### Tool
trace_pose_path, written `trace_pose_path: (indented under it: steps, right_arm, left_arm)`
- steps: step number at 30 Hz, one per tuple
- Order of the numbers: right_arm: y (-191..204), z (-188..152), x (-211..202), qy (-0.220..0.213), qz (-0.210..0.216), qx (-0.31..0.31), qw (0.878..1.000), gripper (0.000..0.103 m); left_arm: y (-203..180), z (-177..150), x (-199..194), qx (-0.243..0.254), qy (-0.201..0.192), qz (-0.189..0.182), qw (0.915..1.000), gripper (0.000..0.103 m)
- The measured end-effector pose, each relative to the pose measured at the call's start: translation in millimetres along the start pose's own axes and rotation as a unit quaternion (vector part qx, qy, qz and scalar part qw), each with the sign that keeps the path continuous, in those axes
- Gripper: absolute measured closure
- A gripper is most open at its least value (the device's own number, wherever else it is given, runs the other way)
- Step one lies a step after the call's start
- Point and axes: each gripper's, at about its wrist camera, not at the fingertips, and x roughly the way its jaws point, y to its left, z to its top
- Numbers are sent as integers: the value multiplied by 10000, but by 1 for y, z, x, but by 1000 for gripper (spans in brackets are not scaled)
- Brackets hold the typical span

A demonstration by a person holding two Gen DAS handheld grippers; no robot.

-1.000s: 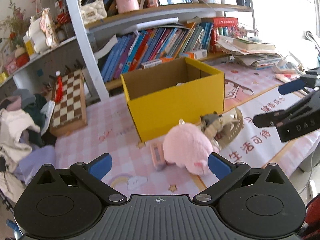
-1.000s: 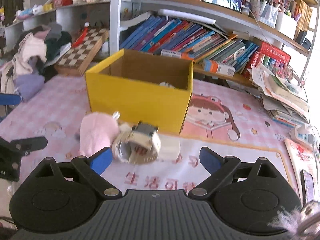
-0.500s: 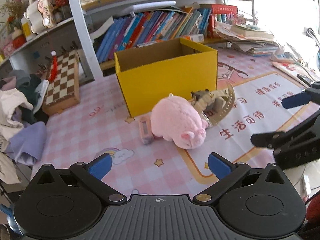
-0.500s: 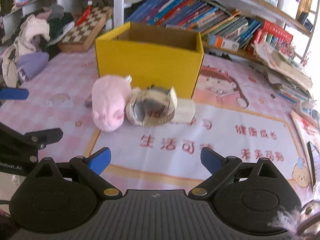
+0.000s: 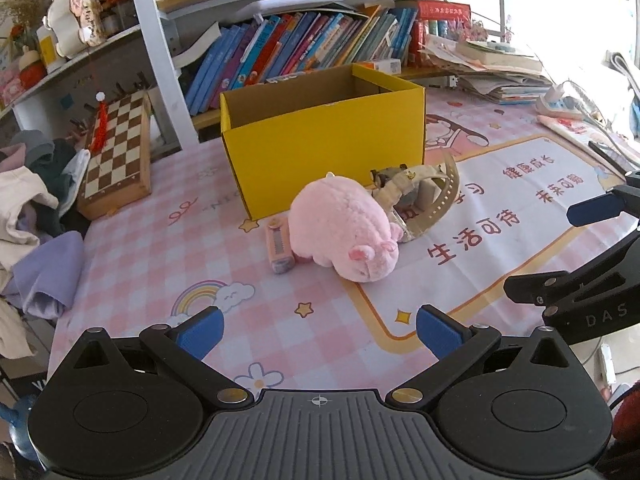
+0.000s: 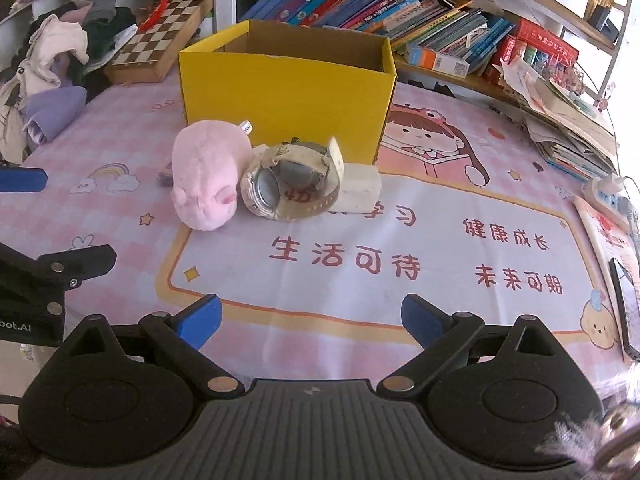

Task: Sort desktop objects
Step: 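Withdraw both tools from the box back toward the pink pig, then move the left tool toward the pink pig while the right tool approaches the watch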

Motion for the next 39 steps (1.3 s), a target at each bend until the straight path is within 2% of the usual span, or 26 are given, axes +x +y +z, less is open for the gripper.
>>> trace_pose_path:
  steps: [21,29,39]
  right_arm:
    - [9,1,-3,-19,106,-152,9998,6]
    - [8,2,2,79,-121,-93,9999,5]
    - [8,4,4,98,-40,-127,9999,5]
  left_arm:
    - [-1,0,-4,60,-102,-72,9999,0]
    - [0,0,-4,76,-150,-141,9998,0]
    - [3,2,1,-15,-184,-265,9995,0]
